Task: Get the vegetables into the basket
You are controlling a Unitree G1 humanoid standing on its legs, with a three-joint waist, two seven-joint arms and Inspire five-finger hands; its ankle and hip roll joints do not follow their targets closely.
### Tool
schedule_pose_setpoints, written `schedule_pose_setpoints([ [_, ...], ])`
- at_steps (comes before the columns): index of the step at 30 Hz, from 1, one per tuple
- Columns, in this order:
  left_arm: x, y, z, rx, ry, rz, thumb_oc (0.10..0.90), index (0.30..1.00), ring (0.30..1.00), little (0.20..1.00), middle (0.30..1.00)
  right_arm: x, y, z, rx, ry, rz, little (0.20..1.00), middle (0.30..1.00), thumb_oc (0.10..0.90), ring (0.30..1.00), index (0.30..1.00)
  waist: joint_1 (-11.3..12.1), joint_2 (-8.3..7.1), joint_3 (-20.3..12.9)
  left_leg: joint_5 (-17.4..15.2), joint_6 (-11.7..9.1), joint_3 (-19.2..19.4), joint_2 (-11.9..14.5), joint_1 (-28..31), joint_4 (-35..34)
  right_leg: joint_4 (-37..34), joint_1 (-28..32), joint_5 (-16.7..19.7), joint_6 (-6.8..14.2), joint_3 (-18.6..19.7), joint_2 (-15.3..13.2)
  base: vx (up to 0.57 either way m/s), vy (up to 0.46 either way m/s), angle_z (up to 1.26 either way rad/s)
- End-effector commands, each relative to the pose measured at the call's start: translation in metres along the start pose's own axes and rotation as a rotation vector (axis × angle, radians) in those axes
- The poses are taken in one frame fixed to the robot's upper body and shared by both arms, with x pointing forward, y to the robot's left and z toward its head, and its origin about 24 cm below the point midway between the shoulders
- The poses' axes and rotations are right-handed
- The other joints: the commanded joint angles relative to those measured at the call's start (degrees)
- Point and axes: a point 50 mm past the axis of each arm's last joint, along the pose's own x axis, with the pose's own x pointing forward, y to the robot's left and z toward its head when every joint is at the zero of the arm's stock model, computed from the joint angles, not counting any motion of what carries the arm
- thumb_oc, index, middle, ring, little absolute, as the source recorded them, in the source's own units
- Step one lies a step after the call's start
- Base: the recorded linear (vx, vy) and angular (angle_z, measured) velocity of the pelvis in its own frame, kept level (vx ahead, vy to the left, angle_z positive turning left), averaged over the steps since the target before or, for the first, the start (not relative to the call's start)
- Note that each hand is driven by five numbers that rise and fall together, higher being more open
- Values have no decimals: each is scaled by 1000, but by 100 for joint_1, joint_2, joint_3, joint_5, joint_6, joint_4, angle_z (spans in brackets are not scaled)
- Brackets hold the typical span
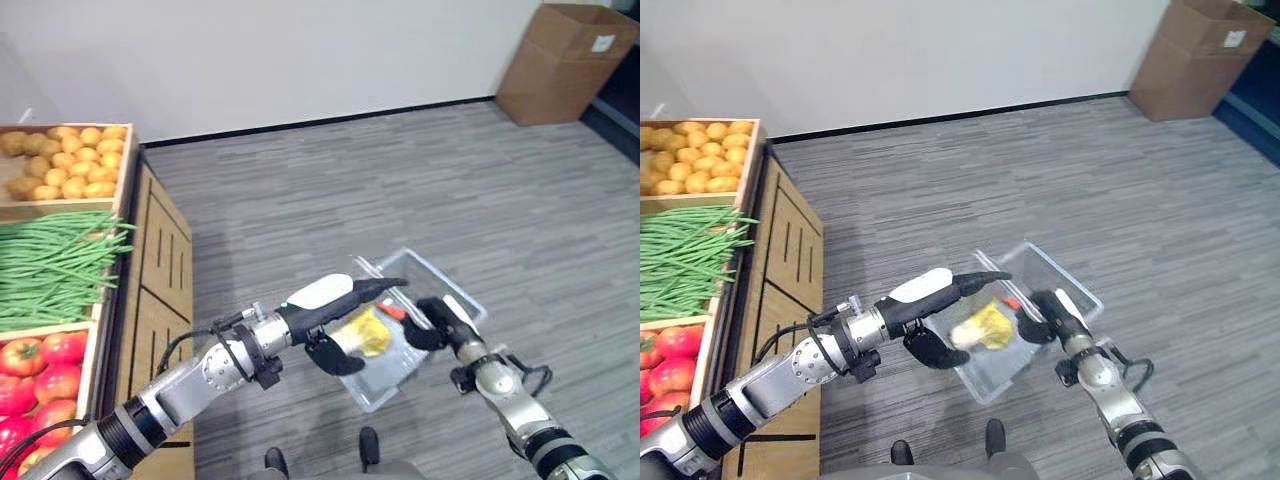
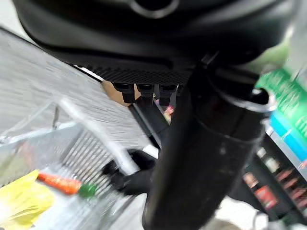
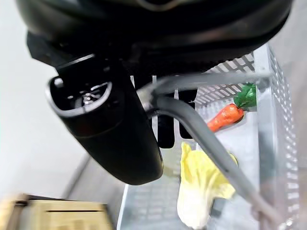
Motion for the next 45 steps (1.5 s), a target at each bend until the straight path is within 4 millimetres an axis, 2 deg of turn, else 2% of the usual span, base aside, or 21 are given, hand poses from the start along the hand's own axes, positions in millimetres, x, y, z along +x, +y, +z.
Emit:
schedule_pose_setpoints([
  [1,-2,19,-4,-201,-43,89,900,1000,1000,1000,1000,15,-41,53,9,-238,-201,300,300,400,300,300,-34,-104,-439,-68,-298,-186,214,-94,7,12,144,-91,589,-204,-408,0,0,0],
  [3,-16,13,-23,-286,46,123,900,1000,1000,1000,1000,15,-40,34,-11,-152,-203,300,300,400,300,300,8,-106,-422,-56,-299,-211,208,-101,7,14,157,-88,584,-212,-409,0,0,0],
  [4,-17,13,-23,-287,47,124,900,1000,1000,1000,1000,16,-40,34,-12,-152,-201,300,300,400,300,300,-3,-105,-427,-57,-300,-212,208,-100,7,13,159,-89,585,-212,-410,0,0,0],
  [5,-23,8,-32,-309,94,129,900,1000,1000,1000,1000,15,-40,25,-15,-109,-207,300,300,400,300,300,15,-107,-421,-51,-300,-226,207,-106,7,13,163,-91,582,-221,-410,-8,-7,4],
  [7,-41,-4,-60,-357,239,155,900,1000,1000,1000,1000,13,-41,5,-28,-23,-214,300,300,400,300,300,56,-105,-411,-35,-299,-260,195,-122,7,15,167,-92,577,-244,-413,-9,-6,3],
  [8,-63,-26,-95,-430,428,184,900,1000,1000,1000,1000,8,-40,-15,-18,68,-222,300,300,400,300,300,85,-100,-387,-49,-298,-286,192,-97,7,26,197,-114,581,-279,-422,-11,-6,4],
  [9,-62,-26,-95,-429,425,185,900,1000,1000,1000,1000,9,-41,-15,-19,66,-223,300,300,400,300,300,82,-95,-396,-24,-297,-288,193,-126,7,19,172,-90,574,-279,-420,-11,-4,10],
  [10,-73,-39,-113,-446,532,196,900,1000,1000,1000,1000,5,-39,-28,-30,134,-221,300,300,400,300,300,99,-90,-389,-21,-295,-304,187,-128,7,18,188,-96,575,-290,-426,-17,-2,19],
  [11,-81,-48,-123,-476,594,205,900,1000,1000,1000,1000,5,-38,-32,-25,156,-216,300,300,400,300,300,113,-91,-393,-13,-292,-318,185,-140,7,20,185,-97,571,-297,-430,-15,-2,24],
  [12,-104,-76,-148,-560,784,263,900,1000,1000,1000,1000,-1,-34,-48,-22,238,-202,300,300,400,300,300,131,-93,-386,0,-283,-344,177,-152,7,24,192,-94,564,-325,-434,-10,-5,18],
  [14,-118,-99,-164,-621,936,331,900,1000,1000,1000,1000,-6,-29,-62,7,313,-200,300,300,400,300,300,138,-95,-393,11,-278,-370,174,-182,7,25,179,-91,546,-335,-433,-20,-8,17],
  [15,-138,-132,-177,-689,1155,386,900,1000,1000,1000,1000,-15,-22,-80,61,412,-203,300,300,400,300,300,143,-105,-403,18,-274,-394,176,-205,7,26,163,-91,528,-358,-431,-18,-9,24],
  [20,-166,-168,-178,-696,1420,354,900,1000,1000,1000,1000,-39,-20,-113,125,603,-240,300,300,400,300,300,162,-112,-436,-15,-290,-388,190,-181,7,10,194,-108,507,-361,-417,20,-12,1],
  [23,-171,-179,-174,-699,1442,317,900,1000,1000,1000,1000,-53,-24,-126,158,675,-277,300,300,400,300,300,177,-108,-442,-24,-294,-387,201,-164,7,-1,217,-119,503,-365,-413,24,-22,-5],
  [25,-175,-179,-174,-741,1457,390,900,1000,1000,1000,1000,-59,-29,-131,171,696,-306,300,300,400,300,300,189,-104,-441,-19,-301,-391,206,-165,7,-5,216,-125,500,-369,-406,0,0,0],
  [26,-176,-179,-174,-752,1464,407,900,1000,1000,1000,1000,-68,-38,-138,186,737,-343,1000,1000,900,1000,1000,183,-93,-430,-9,-305,-412,213,-173,7,-6,225,-135,500,-393,-405,0,0,0],
  [30,-181,-181,-173,-754,1483,419,900,1000,1000,1000,1000,-82,-47,-149,228,779,-395,1000,1000,900,1000,1000,172,-99,-424,-9,-314,-416,229,-191,7,-6,206,-137,501,-390,-396,2,-10,2],
  [39,-183,-184,-172,-780,1500,442,900,1000,1000,1000,1000,-98,-38,-161,242,833,-361,1000,1000,900,1000,1000,133,-134,-421,-13,-313,-426,228,-205,7,-6,191,-125,499,-400,-389,0,0,0],
  [41,-183,-183,-173,-782,1497,447,900,1000,1000,1000,1000,-100,-25,-164,251,840,-312,1000,1000,900,1000,1000,111,-150,-406,-20,-307,-422,218,-205,7,-4,183,-116,501,-396,-388,0,0,0],
  [44,-183,-184,-172,-798,1501,457,900,1000,1000,1000,1000,-98,9,-162,209,828,-152,1000,1000,900,1000,1000,100,-172,-390,-12,-306,-414,220,-205,7,14,170,-114,490,-385,-389,0,0,0],
  [45,-184,-185,-172,-800,1504,458,900,1000,1000,1000,1000,-100,40,-161,232,818,-31,1000,1000,900,1000,1000,92,-193,-377,-17,-308,-427,220,-195,7,26,171,-120,484,-386,-384,0,-1,-3],
])
